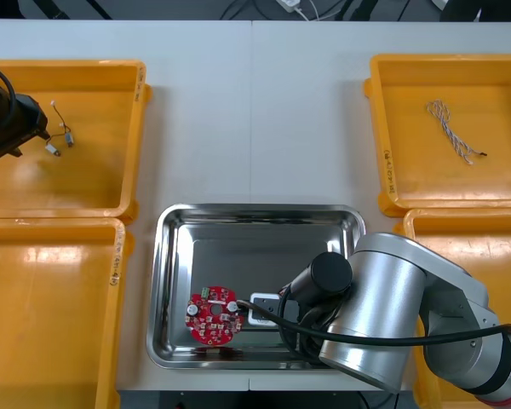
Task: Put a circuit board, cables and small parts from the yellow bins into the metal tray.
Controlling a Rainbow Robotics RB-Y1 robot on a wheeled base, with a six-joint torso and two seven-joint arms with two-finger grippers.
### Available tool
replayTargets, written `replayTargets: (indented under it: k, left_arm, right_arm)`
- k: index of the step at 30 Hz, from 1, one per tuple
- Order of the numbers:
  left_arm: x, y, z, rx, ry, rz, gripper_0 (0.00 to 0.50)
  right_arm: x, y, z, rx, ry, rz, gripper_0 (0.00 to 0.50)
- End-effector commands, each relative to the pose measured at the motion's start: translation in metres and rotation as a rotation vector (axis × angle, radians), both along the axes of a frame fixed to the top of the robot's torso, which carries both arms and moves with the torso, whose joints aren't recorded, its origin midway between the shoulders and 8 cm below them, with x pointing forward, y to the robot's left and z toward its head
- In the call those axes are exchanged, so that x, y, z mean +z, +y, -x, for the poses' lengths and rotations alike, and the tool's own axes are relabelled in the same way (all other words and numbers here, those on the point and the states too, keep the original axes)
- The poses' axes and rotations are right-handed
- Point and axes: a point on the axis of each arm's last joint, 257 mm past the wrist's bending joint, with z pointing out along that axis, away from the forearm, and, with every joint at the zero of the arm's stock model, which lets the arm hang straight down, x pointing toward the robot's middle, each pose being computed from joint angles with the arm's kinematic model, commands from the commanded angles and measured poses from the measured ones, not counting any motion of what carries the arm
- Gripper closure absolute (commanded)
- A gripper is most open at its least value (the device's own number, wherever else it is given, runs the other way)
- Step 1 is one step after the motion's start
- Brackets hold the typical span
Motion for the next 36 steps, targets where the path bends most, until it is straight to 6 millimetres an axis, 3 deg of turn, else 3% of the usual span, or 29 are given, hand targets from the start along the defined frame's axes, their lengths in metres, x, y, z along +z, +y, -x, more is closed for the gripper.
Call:
replayTargets:
  k: [1, 9, 19, 24, 36]
  left_arm:
    - [0.018, -0.014, -0.018, -0.077, -0.045, -0.035, 0.0]
    - [0.009, -0.02, -0.024, -0.093, -0.051, -0.03, 0.0]
    - [0.001, -0.022, -0.026, -0.108, -0.048, -0.046, 0.0]
    - [-0.003, -0.021, -0.026, -0.11, -0.043, -0.053, 0.0]
    - [-0.006, -0.022, -0.025, -0.123, -0.036, -0.064, 0.0]
  right_arm:
    - [0.01, 0.012, 0.003, 0.008, 0.002, -0.041, 0.0]
    - [0.055, -0.006, -0.01, -0.036, -0.011, -0.056, 0.0]
    - [0.127, -0.007, -0.052, -0.077, -0.053, -0.216, 0.0]
    - [0.157, -0.026, -0.076, -0.126, -0.111, -0.237, 0.0]
    - [0.196, -0.079, -0.122, -0.29, -0.109, -0.293, 0.0]
